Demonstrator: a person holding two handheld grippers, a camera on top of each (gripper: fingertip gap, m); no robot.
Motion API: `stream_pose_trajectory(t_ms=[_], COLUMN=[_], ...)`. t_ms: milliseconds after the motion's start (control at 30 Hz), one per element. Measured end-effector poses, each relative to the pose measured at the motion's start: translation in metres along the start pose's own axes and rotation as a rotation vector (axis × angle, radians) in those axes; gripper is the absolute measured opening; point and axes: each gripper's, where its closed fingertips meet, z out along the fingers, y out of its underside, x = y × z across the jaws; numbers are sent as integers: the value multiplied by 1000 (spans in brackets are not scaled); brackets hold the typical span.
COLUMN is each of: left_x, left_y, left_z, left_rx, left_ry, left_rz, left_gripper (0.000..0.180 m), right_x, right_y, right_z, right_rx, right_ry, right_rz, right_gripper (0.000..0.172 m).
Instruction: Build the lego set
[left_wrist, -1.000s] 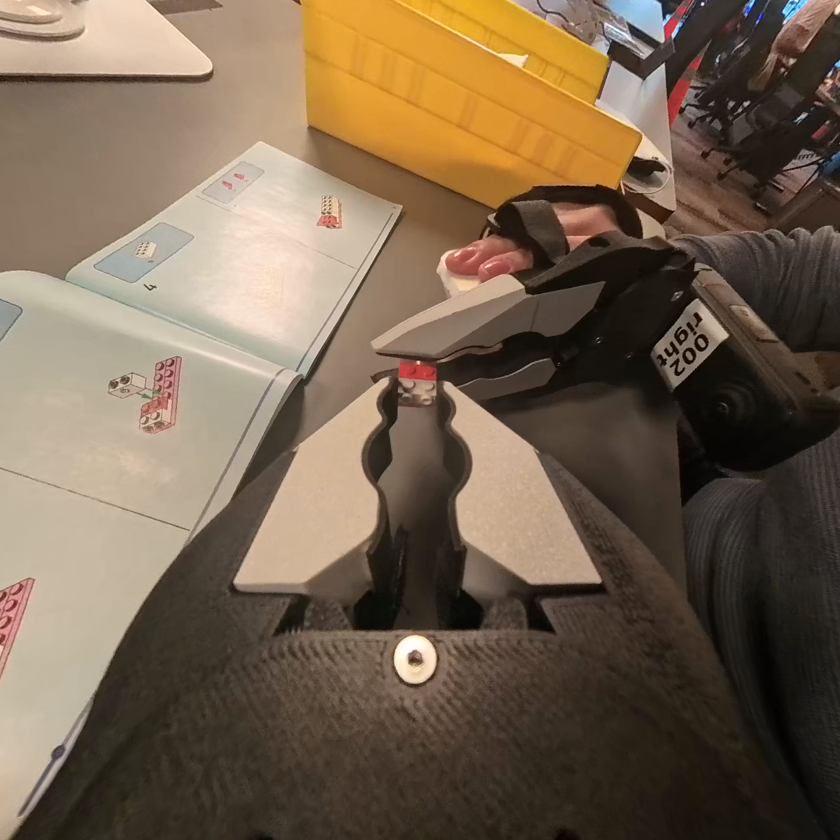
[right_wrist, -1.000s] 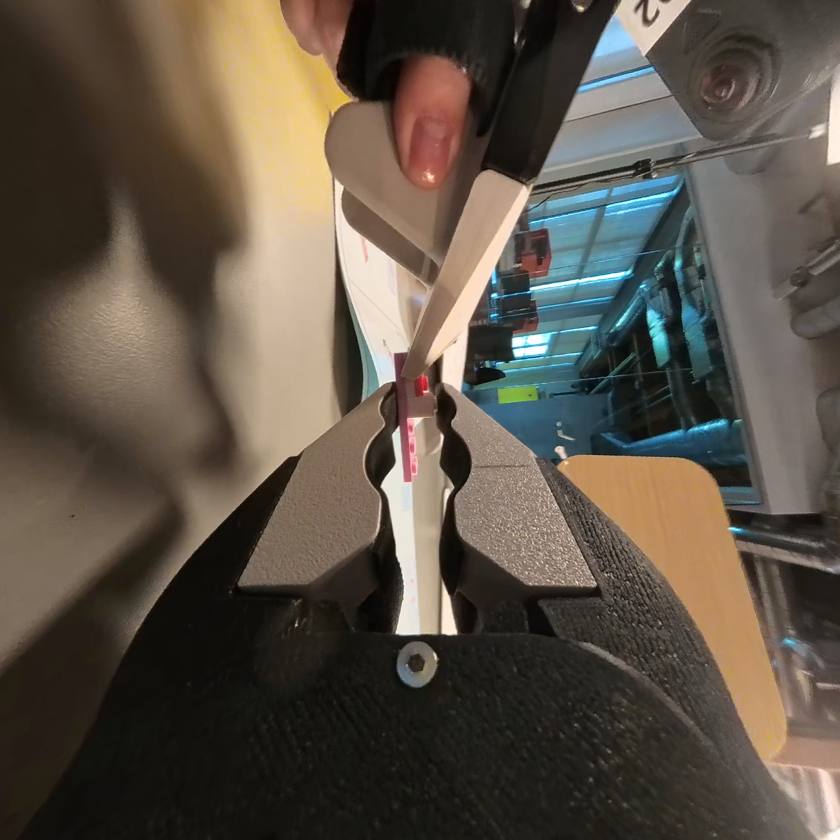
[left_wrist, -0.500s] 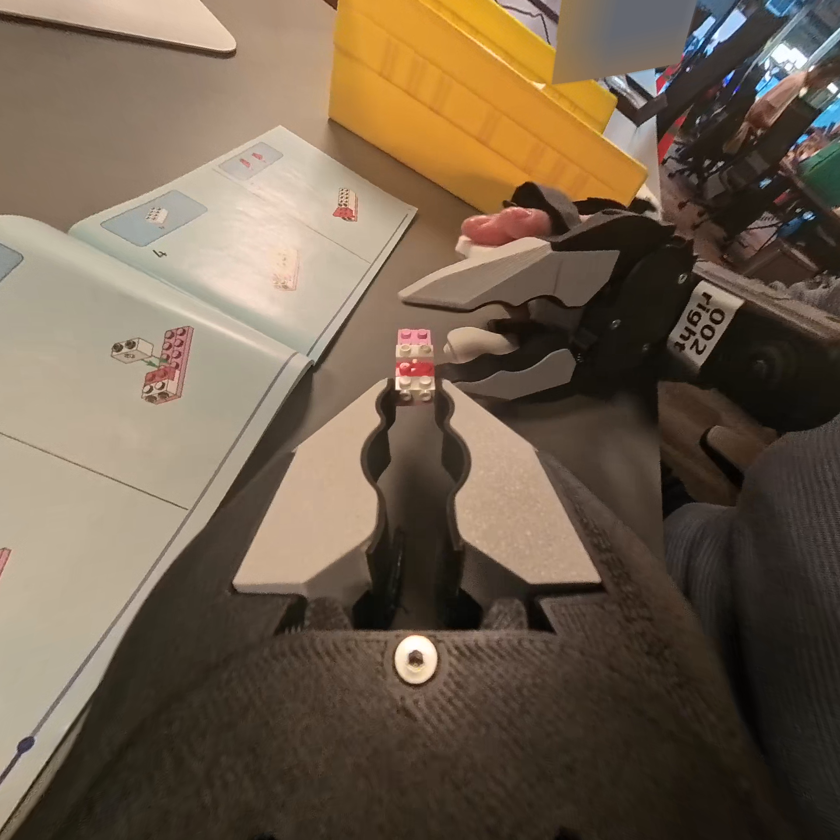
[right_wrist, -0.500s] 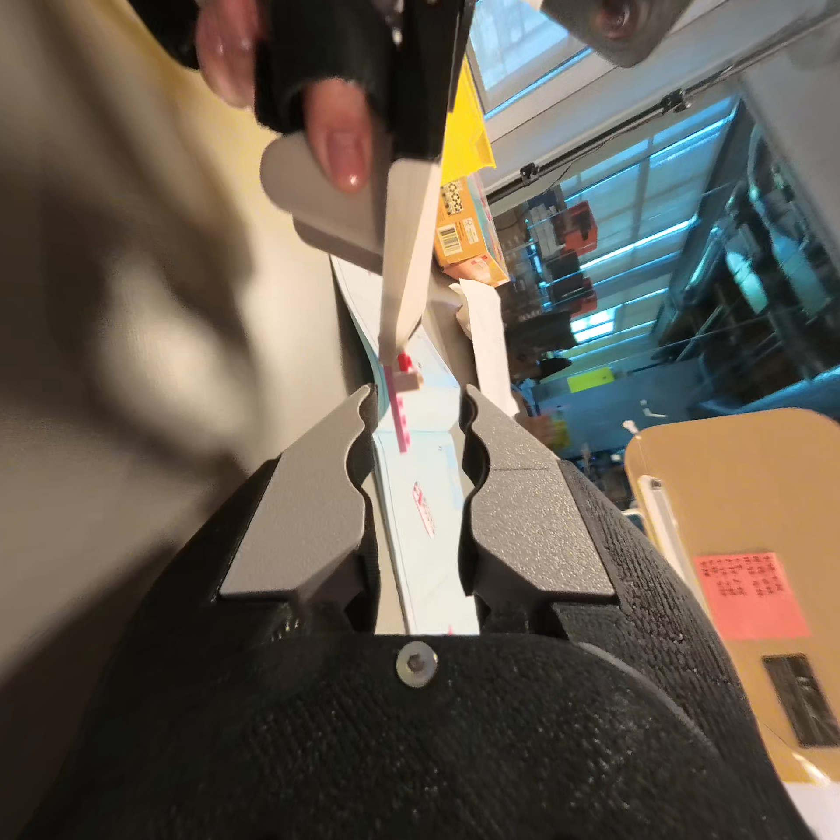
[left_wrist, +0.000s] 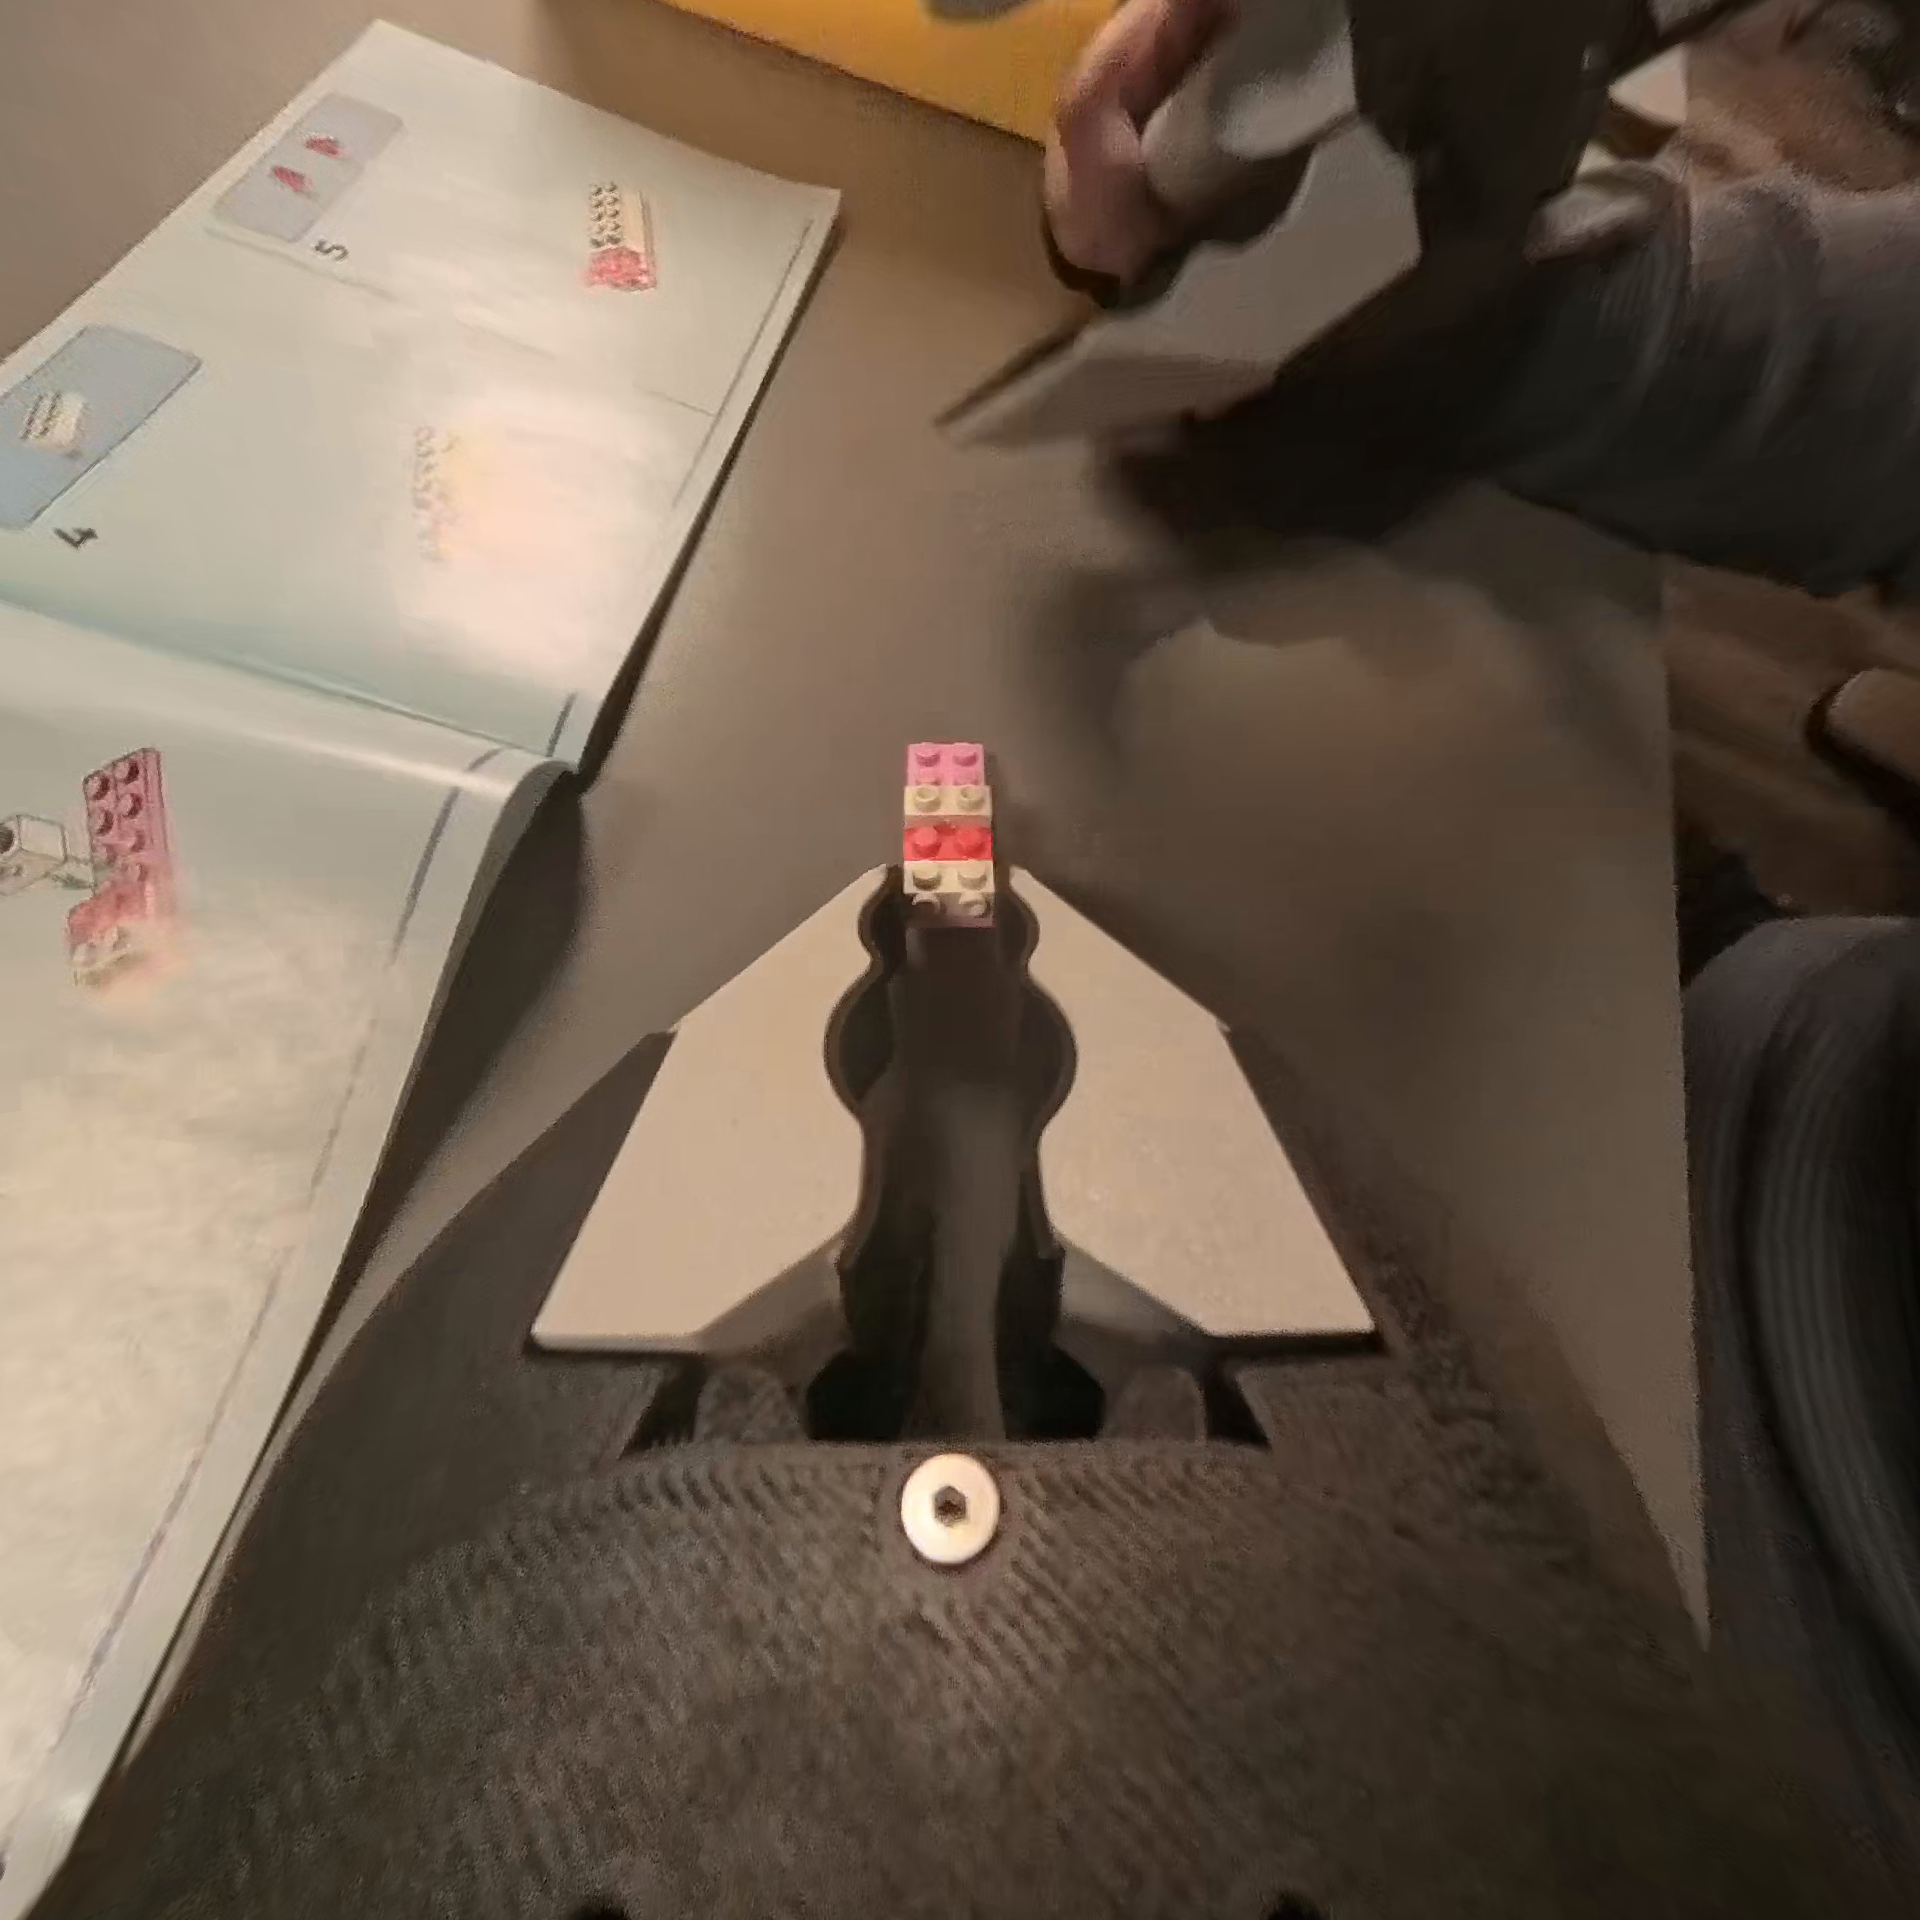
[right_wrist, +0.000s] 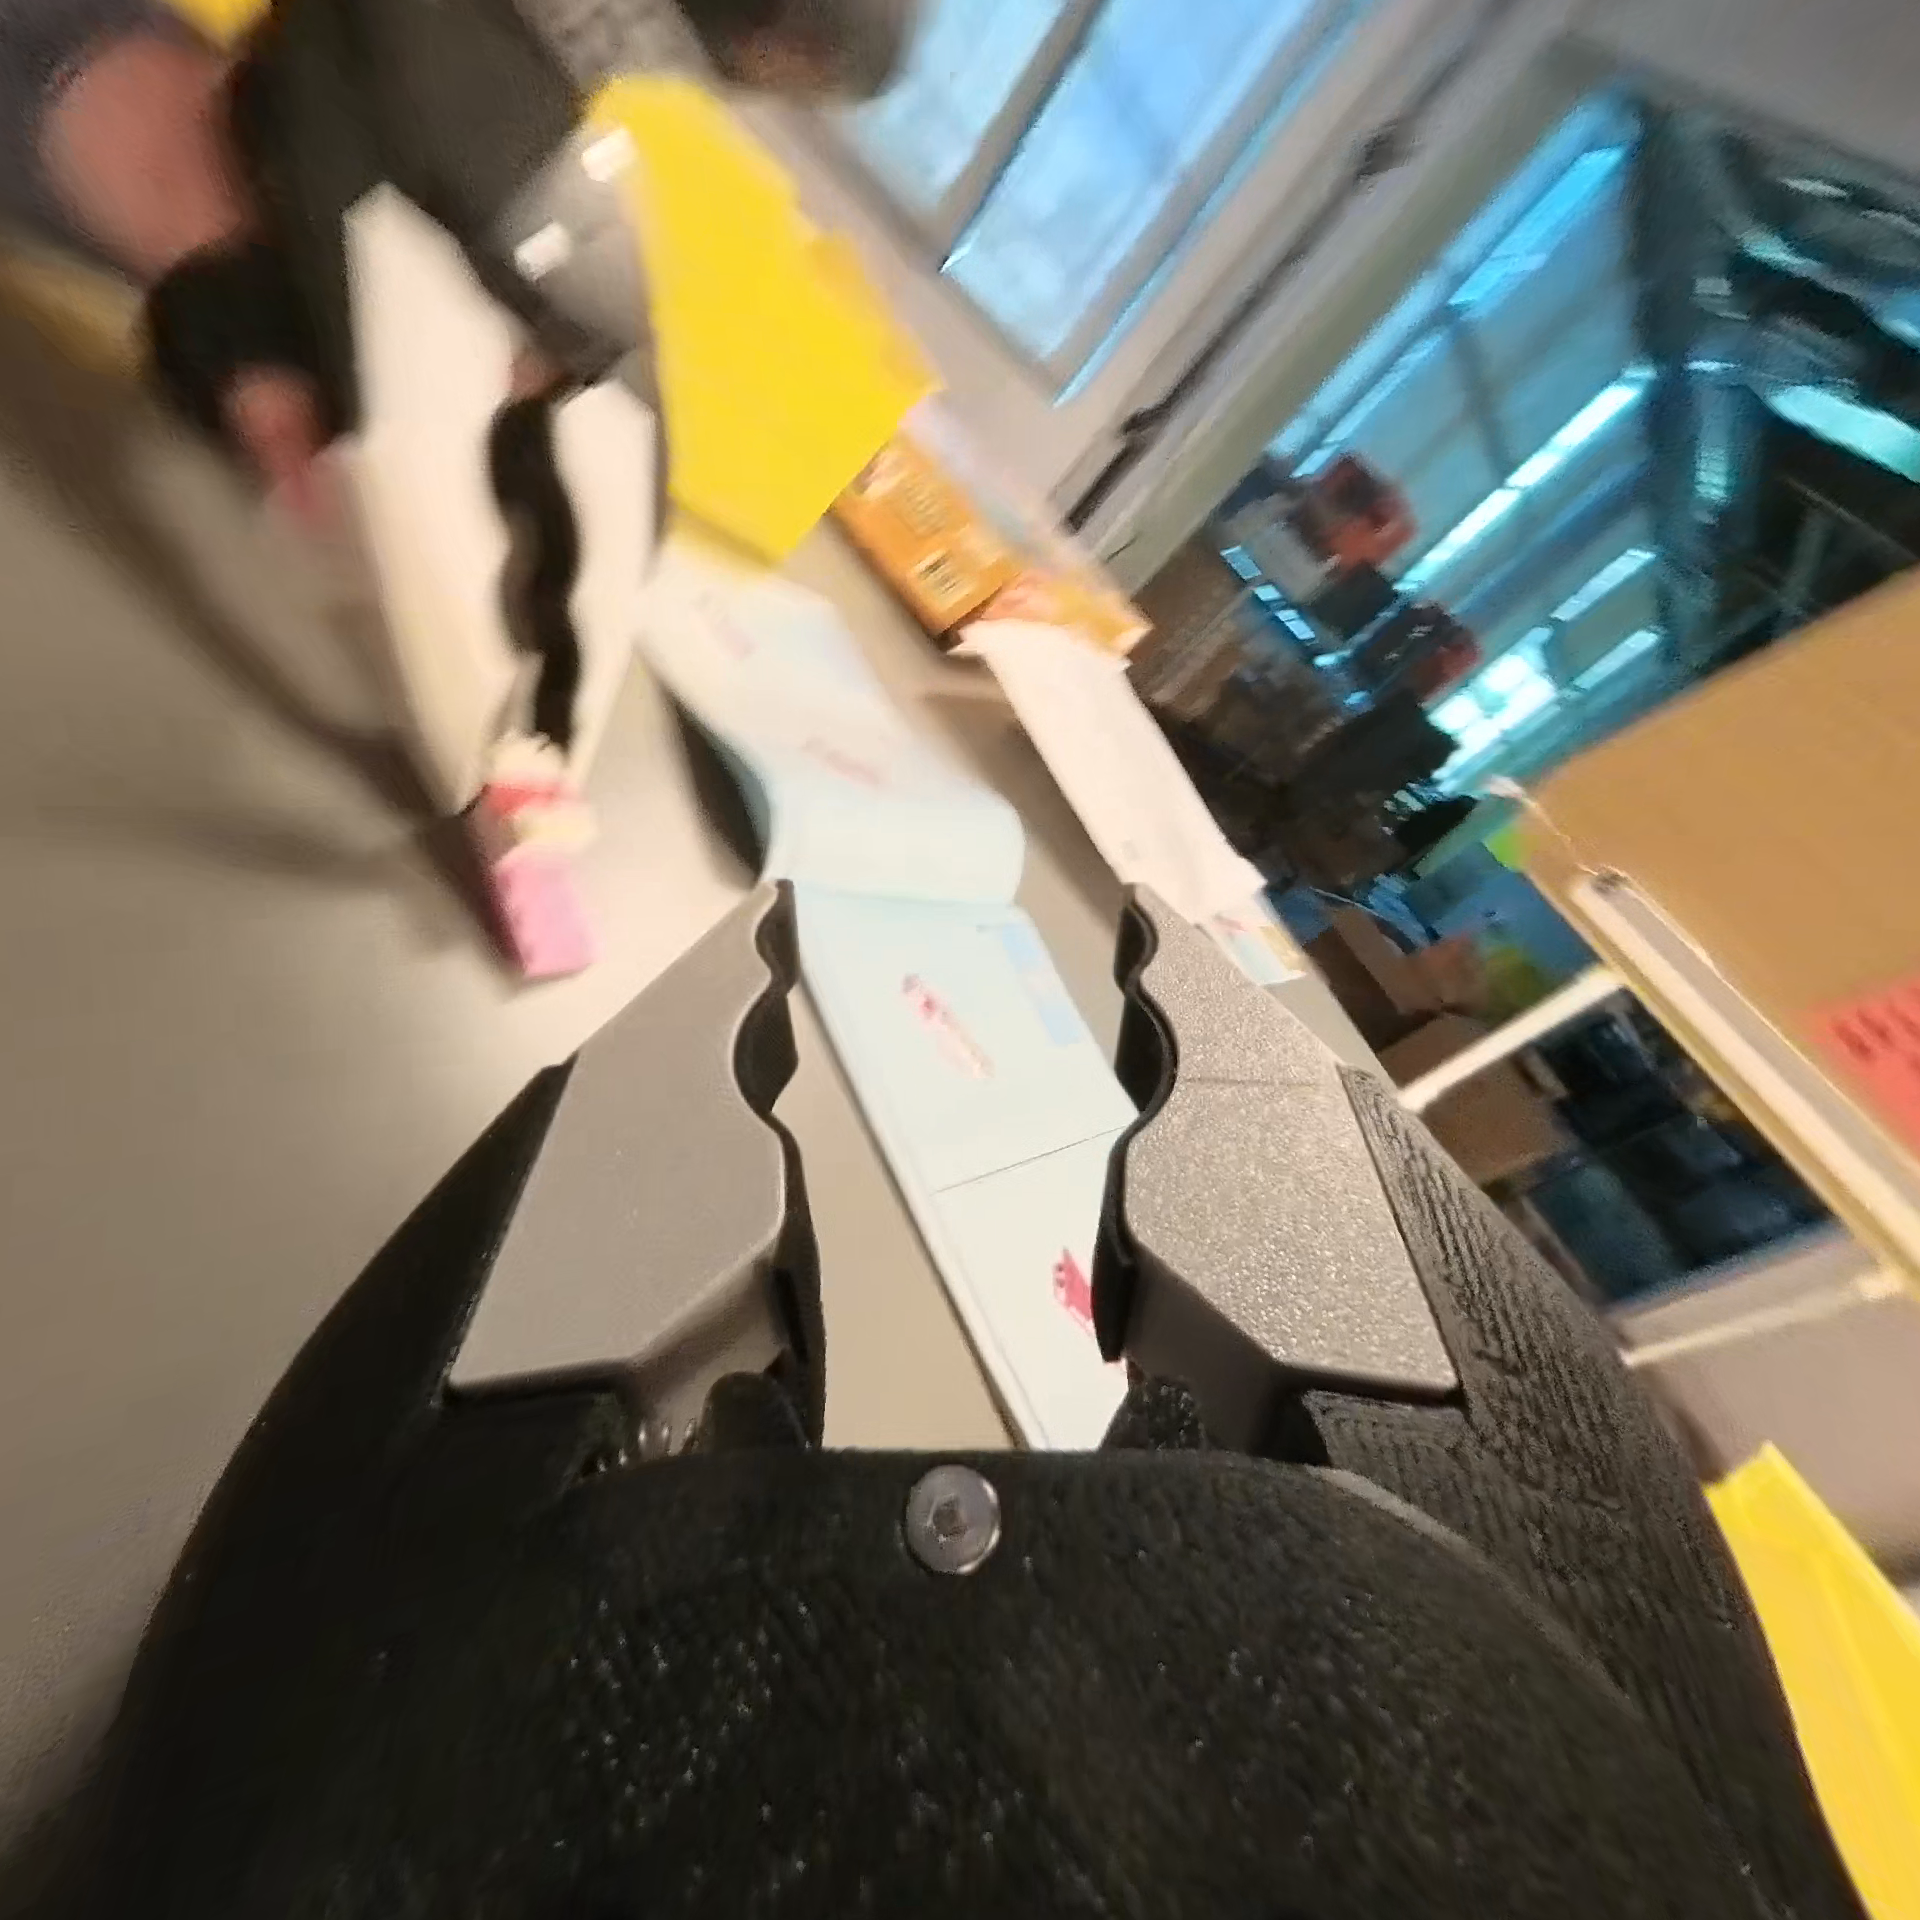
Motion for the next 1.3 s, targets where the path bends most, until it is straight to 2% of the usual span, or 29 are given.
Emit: stream_pose_trajectory(t_ms=[233,533,733,833,933,1033,1133,1233,1300], left_x=[7,9,16,17,15,17,36,57,60], left_y=[5,9,9,7,-1,-21,-42,-50,-50], left_z=[6,9,10,9,3,-15,-49,-100,-142], left_rx=[-45,-72,-68,-54,12,140,299,422,483], left_ry=[-20,-27,-1,13,-15,-49,-34,-72,-175], left_rz=[115,132,132,104,94,74,5,-28,-39], left_gripper=[16,16,35,52,61,65,65,63,60], right_x=[31,39,42,43,41,40,40,39,43], right_y=[8,10,9,9,8,3,2,1,0], right_z=[-8,-12,-17,-19,-19,-21,-20,-18,-19], right_rx=[20,39,58,57,62,88,91,88,100], right_ry=[103,118,138,151,143,135,138,142,158], right_rz=[145,199,174,145,135,137,124,107,120], right_gripper=[59,58,57,57,57,56,56,55,55])
